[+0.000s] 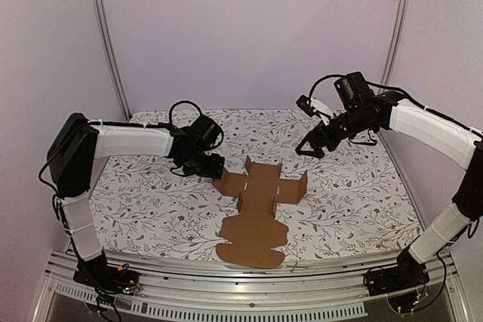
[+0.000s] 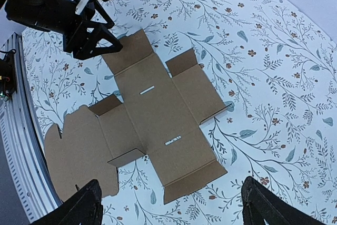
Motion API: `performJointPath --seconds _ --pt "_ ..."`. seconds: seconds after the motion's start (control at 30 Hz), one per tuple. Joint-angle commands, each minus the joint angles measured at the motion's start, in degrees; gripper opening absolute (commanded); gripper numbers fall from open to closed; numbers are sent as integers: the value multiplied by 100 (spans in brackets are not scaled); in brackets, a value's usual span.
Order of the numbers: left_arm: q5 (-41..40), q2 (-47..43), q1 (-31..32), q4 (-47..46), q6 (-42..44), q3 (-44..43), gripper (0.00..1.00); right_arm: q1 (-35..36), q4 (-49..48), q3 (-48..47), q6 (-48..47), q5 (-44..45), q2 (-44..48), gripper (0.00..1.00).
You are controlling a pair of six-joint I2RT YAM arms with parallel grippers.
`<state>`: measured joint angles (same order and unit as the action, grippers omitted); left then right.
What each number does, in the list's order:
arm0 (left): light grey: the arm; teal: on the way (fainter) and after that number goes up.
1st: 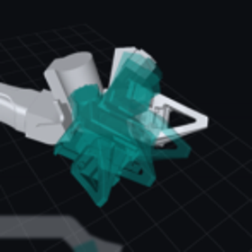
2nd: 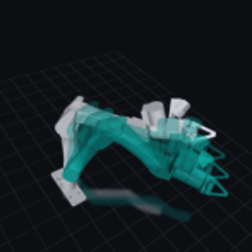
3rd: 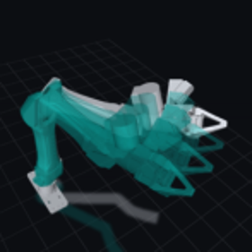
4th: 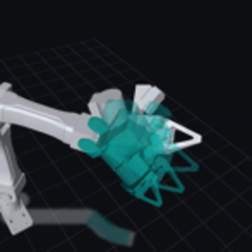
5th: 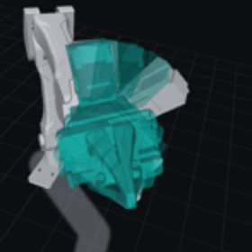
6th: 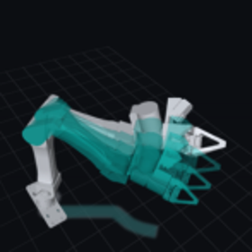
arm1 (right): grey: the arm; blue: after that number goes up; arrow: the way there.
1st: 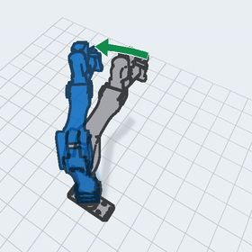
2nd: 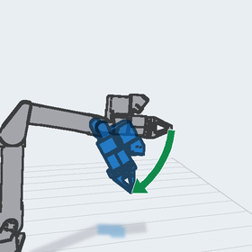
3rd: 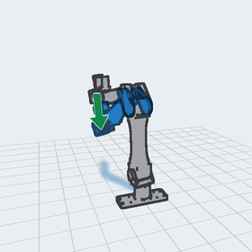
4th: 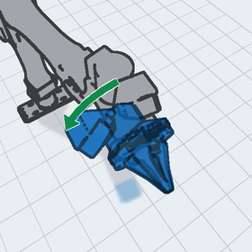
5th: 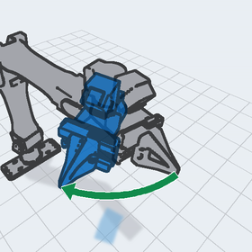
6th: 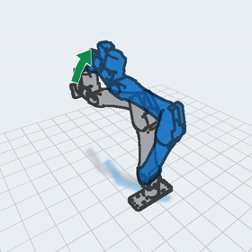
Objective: Fold the paper box
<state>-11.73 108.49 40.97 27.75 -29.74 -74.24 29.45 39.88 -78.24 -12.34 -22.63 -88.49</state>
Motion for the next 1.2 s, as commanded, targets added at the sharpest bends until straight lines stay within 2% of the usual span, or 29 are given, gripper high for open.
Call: performJointPath --seconds 0.0,0.2,0.33,0.63,0.87,1.17 --pt "152 375 -36 258 -96 -437 63 -16 163 134 -84 16 -139 90" --pt "475 785 -37 318 -20 -675 24 -10 166 112 -93 186 -315 90" --pt "541 750 12 186 179 -613 8 -15 333 -35 -208 181 -538 88" --pt "331 -570 648 -1445 1969 541 1 -14 1473 -1479 -603 306 -1667 87" --pt "265 -1270 845 -2305 2164 1191 0 -13 1999 -2301 -499 255 -2398 86" --pt "230 -1591 943 -3007 2212 1628 0 -10 2345 -2350 -539 -178 -2693 82"
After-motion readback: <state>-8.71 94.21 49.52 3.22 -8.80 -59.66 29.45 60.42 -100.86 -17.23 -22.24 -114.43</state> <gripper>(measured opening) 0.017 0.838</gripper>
